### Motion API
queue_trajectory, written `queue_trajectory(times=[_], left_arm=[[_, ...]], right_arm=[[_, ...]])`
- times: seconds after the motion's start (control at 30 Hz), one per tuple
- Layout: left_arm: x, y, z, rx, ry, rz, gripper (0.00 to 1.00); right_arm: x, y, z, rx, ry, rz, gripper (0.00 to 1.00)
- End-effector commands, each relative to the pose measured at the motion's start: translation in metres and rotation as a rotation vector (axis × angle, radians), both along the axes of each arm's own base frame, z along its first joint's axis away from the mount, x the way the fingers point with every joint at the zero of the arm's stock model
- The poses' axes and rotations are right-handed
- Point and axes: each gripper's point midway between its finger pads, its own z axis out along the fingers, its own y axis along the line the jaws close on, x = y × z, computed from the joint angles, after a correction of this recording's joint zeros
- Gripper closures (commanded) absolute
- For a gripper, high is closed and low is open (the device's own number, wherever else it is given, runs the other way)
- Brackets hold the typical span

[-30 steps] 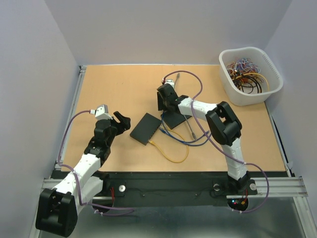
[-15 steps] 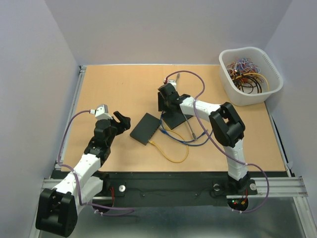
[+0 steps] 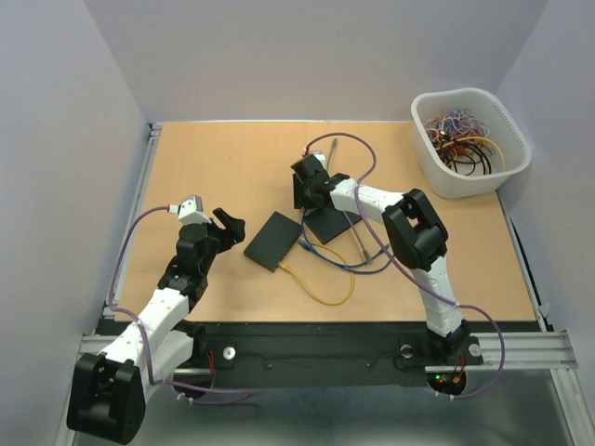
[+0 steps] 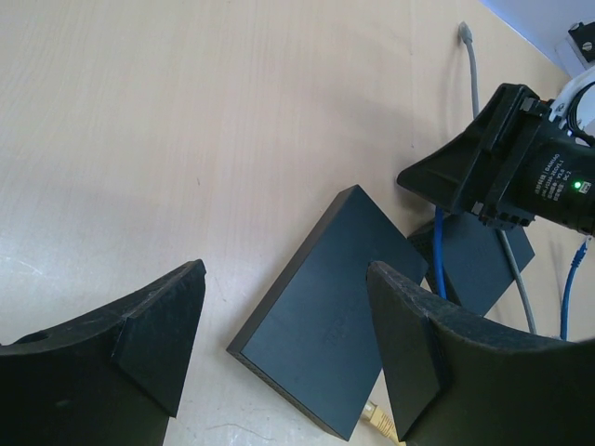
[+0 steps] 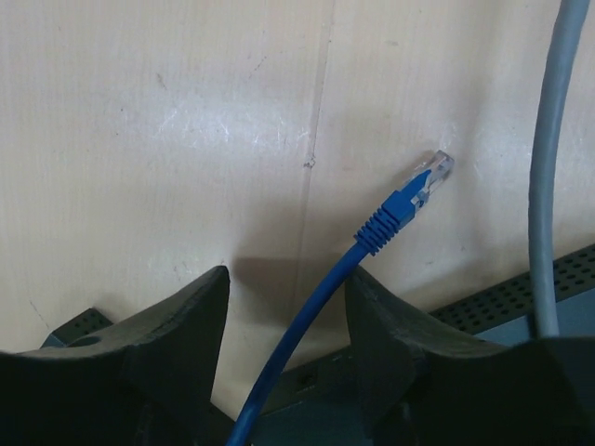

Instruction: Insert the plug into the switch port

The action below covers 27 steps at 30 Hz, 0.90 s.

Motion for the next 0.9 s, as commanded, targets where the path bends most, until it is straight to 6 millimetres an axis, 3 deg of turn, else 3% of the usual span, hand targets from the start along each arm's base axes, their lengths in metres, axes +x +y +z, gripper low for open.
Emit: queue_trajectory(times=[0.0,0.1,0.2,0.23,0.27,0.37,0.4,0.43,0.47,0.5,0.53,0.57,0.6,0.63,0.67,0.7,0.73,0.77,0.8,0.83,0.87], left_arm=[[0.003,0.001,0.006,0.010,-0.044,-0.001,0.20],[0.003,0.001,0.006,0.009,-0.044,0.000,0.20],[0.003,0.001,0.006,0.009,-0.044,0.000,0.20],[0.003,0.001,0.007,0.009,-0.045,0.001,0.20],[0.003,0.001,0.007,0.007,-0.045,0.002,0.20],[0.003,0.002,0.008,0.010,-0.049,0.007,0.20],[0.003,0.003,0.008,0.009,-0.049,0.010,0.20],[0.002,0.004,0.008,0.010,-0.052,0.015,0.20],[0.002,0.004,0.011,0.007,-0.061,0.015,0.20],[0.001,0.004,0.011,0.002,-0.062,0.016,0.20],[-0.001,0.004,0.011,-0.003,-0.062,0.015,0.20],[-0.003,0.003,0.014,-0.011,-0.072,0.010,0.20],[-0.004,0.001,0.015,-0.022,-0.071,0.004,0.20],[-0.008,-0.003,0.019,-0.053,-0.076,-0.016,0.20],[-0.009,-0.007,0.024,-0.074,-0.085,-0.029,0.20],[-0.011,-0.008,0.029,-0.090,-0.094,-0.035,0.20],[-0.015,-0.015,0.032,-0.122,-0.091,-0.069,0.20],[-0.017,-0.018,0.048,-0.142,-0.130,-0.083,0.20],[-0.019,-0.020,0.054,-0.158,-0.144,-0.093,0.20],[-0.021,-0.022,0.061,-0.173,-0.160,-0.108,0.20],[-0.027,-0.029,0.072,-0.202,-0.190,-0.149,0.20]], right_arm=[[-0.001,0.002,-0.003,0.009,0.025,-0.020,0.48],[0.000,0.001,-0.005,0.003,0.025,-0.031,0.59],[0.001,0.000,0.000,0.011,0.015,-0.035,0.79],[0.002,0.002,0.003,0.015,0.008,-0.026,0.92],[0.002,0.003,0.007,0.015,-0.003,-0.006,0.97],[-0.005,0.017,0.027,0.022,-0.048,0.084,0.99],[-0.008,0.022,0.045,0.039,-0.080,0.112,1.00],[-0.012,0.024,0.052,0.029,-0.100,0.146,1.00],[-0.020,0.035,0.065,0.046,-0.133,0.183,1.00],[-0.032,0.032,0.059,0.029,-0.127,0.208,1.00],[-0.039,0.034,0.084,0.043,-0.178,0.242,1.00],[-0.051,0.046,0.096,0.077,-0.216,0.291,1.00],[-0.070,0.039,0.077,0.059,-0.185,0.328,1.00],[-0.079,0.047,0.107,0.133,-0.249,0.376,1.00],[-0.095,0.052,0.106,0.156,-0.250,0.421,1.00],[-0.115,0.045,0.089,0.154,-0.217,0.453,1.00],[-0.124,0.046,0.106,0.209,-0.252,0.470,1.00],[-0.134,0.053,0.116,0.268,-0.277,0.506,1.00],[-0.141,0.053,0.119,0.296,-0.283,0.516,1.00],[-0.159,0.049,0.104,0.317,-0.242,0.556,1.00],[-0.172,0.057,0.127,0.404,-0.279,0.610,0.99]])
